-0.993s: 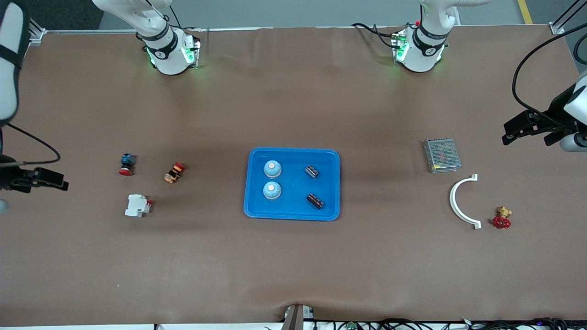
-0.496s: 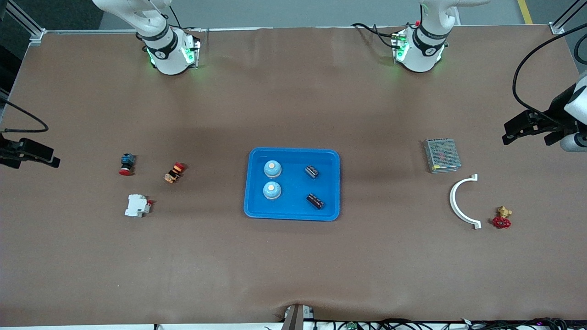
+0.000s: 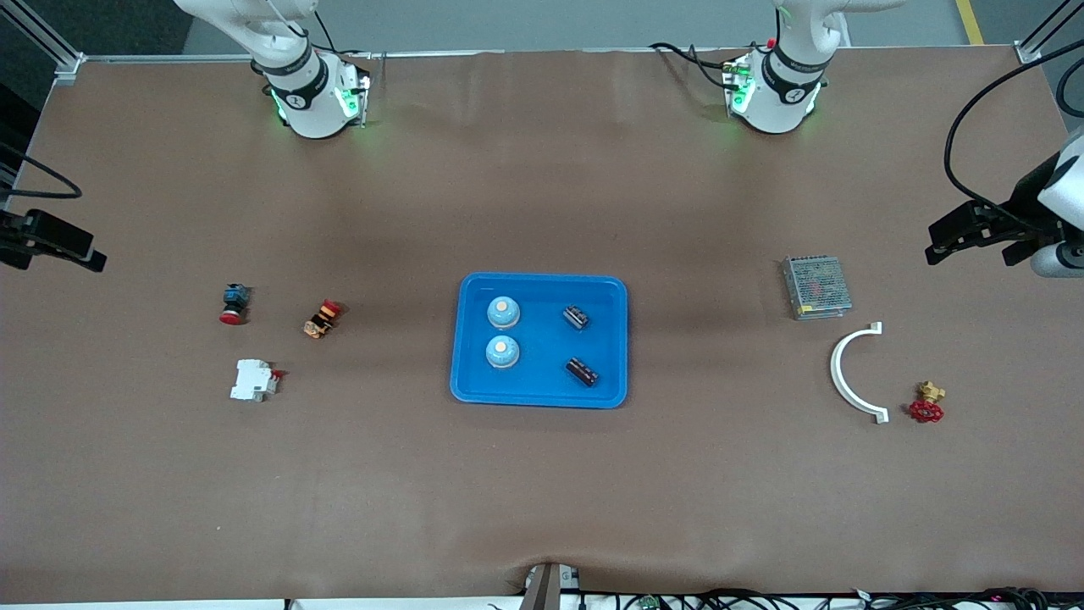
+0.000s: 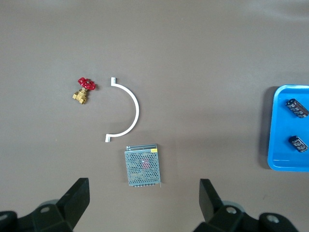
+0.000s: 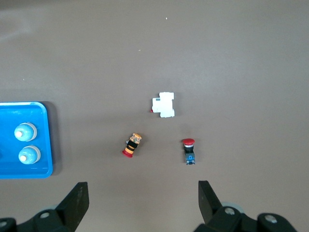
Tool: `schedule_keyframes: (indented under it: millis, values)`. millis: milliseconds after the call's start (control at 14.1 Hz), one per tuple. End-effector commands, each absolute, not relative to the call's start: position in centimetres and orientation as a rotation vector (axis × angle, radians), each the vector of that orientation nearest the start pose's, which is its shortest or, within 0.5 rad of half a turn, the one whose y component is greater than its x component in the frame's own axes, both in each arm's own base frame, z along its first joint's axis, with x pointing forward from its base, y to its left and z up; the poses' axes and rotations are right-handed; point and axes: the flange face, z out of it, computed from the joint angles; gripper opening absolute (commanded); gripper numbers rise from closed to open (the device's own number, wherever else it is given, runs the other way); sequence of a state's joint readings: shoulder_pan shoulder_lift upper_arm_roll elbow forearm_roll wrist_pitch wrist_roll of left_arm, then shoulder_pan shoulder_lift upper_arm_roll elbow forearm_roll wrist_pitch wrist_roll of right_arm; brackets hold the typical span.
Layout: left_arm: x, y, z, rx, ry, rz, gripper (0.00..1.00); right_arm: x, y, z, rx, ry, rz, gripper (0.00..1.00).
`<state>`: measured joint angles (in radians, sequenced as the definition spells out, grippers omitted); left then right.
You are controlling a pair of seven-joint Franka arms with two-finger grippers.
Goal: Place electrolytic capacitor and blue bell in tray
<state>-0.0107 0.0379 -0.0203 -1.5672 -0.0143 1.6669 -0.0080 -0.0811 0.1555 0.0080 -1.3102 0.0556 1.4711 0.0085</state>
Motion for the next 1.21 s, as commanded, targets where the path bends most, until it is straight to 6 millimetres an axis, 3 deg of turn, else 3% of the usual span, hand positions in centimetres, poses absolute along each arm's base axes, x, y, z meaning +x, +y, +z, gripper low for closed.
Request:
schedule_keyframes:
  millis: [0, 496, 922, 1135]
  values:
    - [56.7, -1.9, 61.9, -3.150, 0.028, -0.130, 1.00, 56.7, -3.1, 65.6, -3.108, 0.130, -0.010, 1.00]
    - [56.8, -1.8, 61.8, -3.150, 0.025, -0.128, 1.00, 53.6, -2.4, 65.1, -3.117, 0.173, -0.024, 1.00]
    - [56.8, -1.7, 61.7, -3.150, 0.021, -0.123, 1.00, 53.5, -3.0, 65.5, -3.113, 0.177, -0.041, 1.00]
    - [56.8, -1.7, 61.7, -3.150, 0.021, -0.123, 1.00, 53.6, -3.1, 67.2, -3.141, 0.145, -0.099, 1.00]
